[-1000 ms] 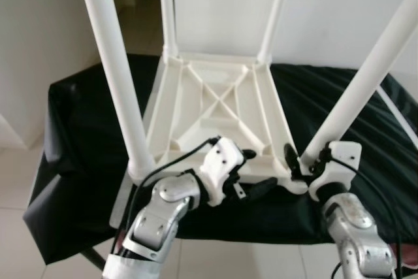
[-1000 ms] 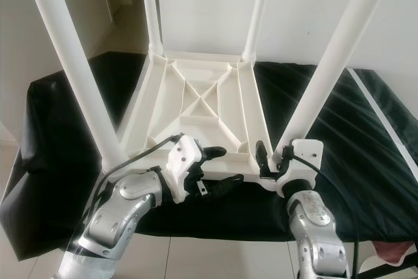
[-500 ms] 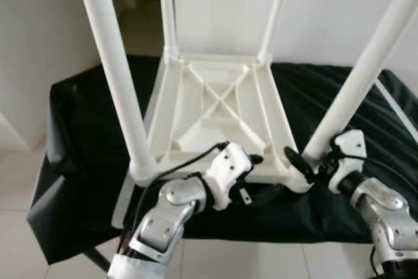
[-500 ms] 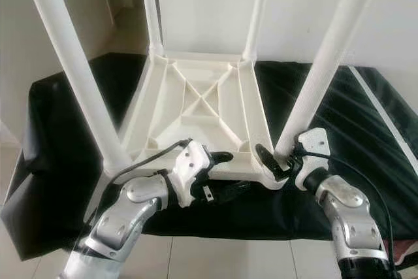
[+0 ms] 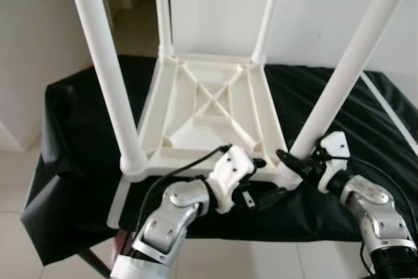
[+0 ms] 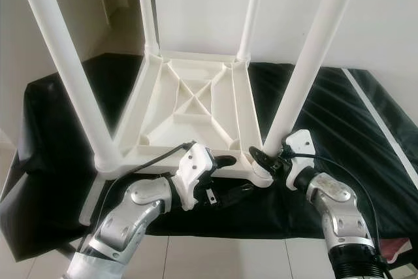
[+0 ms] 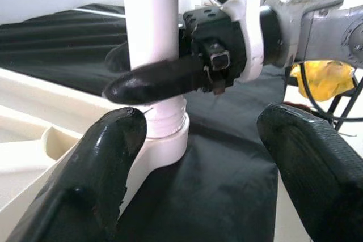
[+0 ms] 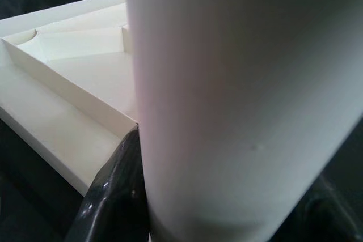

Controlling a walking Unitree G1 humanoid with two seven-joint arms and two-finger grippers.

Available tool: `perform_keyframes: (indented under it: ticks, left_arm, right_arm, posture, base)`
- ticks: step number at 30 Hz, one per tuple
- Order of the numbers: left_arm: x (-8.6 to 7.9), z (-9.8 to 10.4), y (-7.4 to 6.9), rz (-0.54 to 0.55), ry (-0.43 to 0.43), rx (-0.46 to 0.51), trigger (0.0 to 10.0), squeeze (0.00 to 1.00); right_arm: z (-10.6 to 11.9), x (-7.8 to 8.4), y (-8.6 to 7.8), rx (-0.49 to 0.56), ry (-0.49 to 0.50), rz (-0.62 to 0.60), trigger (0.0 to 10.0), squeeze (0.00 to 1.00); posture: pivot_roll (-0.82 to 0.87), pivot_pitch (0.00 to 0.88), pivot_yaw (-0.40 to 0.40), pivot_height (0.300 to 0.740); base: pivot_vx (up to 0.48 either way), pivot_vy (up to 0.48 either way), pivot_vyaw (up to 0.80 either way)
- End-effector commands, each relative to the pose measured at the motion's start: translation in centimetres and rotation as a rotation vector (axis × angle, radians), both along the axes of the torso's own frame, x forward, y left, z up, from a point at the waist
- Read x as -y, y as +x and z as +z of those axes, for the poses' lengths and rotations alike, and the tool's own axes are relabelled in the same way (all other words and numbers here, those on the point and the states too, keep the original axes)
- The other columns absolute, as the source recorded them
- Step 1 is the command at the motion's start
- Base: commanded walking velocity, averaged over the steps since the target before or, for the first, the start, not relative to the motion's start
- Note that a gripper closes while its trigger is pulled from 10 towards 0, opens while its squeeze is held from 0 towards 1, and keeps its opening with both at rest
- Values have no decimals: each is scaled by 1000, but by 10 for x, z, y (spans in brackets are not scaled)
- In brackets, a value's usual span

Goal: Building children table

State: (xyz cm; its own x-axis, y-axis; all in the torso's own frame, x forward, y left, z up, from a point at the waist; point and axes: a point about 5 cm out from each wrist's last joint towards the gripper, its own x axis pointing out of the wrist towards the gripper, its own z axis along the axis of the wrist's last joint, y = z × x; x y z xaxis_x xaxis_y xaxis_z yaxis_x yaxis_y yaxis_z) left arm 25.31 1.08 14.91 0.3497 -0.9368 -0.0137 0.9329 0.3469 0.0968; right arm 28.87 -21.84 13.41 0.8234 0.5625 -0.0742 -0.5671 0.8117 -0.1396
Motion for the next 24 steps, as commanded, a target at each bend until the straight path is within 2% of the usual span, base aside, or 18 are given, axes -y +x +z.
perform_keyframes:
  ticks: [1, 2, 6, 8, 10, 13, 15, 16, 19, 21, 24]
  left_arm:
    - [-2, -5, 4, 50, 29, 8, 10000, 0]
    - [-3, -6, 7, 76, 32, 5, 10000, 0]
    - [-5, -4, 14, 103, 24, -1, 10000, 0]
    - [-5, -4, 14, 101, 23, 0, 10000, 0]
    - [-6, -6, 19, 135, 29, -29, 10000, 0]
    - [-7, -7, 20, 144, 33, -32, 10000, 0]
    - [-10, -7, 24, 182, 30, -39, 10000, 0]
    - [-10, -7, 24, 182, 30, -39, 10000, 0]
    - [-11, -7, 26, 196, 33, -30, 10000, 0]
    - [-11, -8, 27, 188, 41, -26, 10000, 0]
    - [-11, -8, 27, 187, 41, -26, 10000, 0]
  right_arm:
    - [-12, -3, -4, -55, 10, 5, 7569, 0]
    - [-13, -3, -4, -58, 33, -38, 10000, 0]
    - [-13, -8, -5, -39, 95, -117, 10000, 0]
    - [-13, -9, -5, -34, 100, -119, 10000, 0]
    - [-8, -9, -5, 35, 121, -202, 10000, 0]
    - [-5, -13, -7, 57, 134, -253, 10000, 0]
    - [-4, -23, -16, 65, 166, -379, 10000, 0]
    - [-4, -23, -16, 65, 166, -379, 10000, 0]
    - [-2, -38, -23, 92, 176, -482, 10000, 0]
    - [-6, -45, -22, 46, 185, -609, 10000, 0]
    - [-8, -46, -22, 22, 196, -666, 10000, 0]
  posture:
    - [36, 0, -64, 740]
    - [30, 0, -61, 740]
    - [22, 0, -57, 740]
    - [22, 0, -57, 740]
    - [19, 0, -59, 740]
    - [15, 0, -60, 740]
    - [12, 0, -56, 740]
    - [12, 0, -56, 740]
    - [5, 0, -48, 740]
    - [3, 0, -45, 740]
    - [4, 0, -41, 740]
  base:
    - [0, 0, 0]
    - [0, 0, 0]
    - [0, 0, 0]
    - [0, 0, 0]
    - [0, 0, 0]
    - [0, 0, 0]
    - [0, 0, 0]
    - [0, 0, 0]
    - [0, 0, 0]
    - [0, 0, 0]
    - [0, 0, 0]
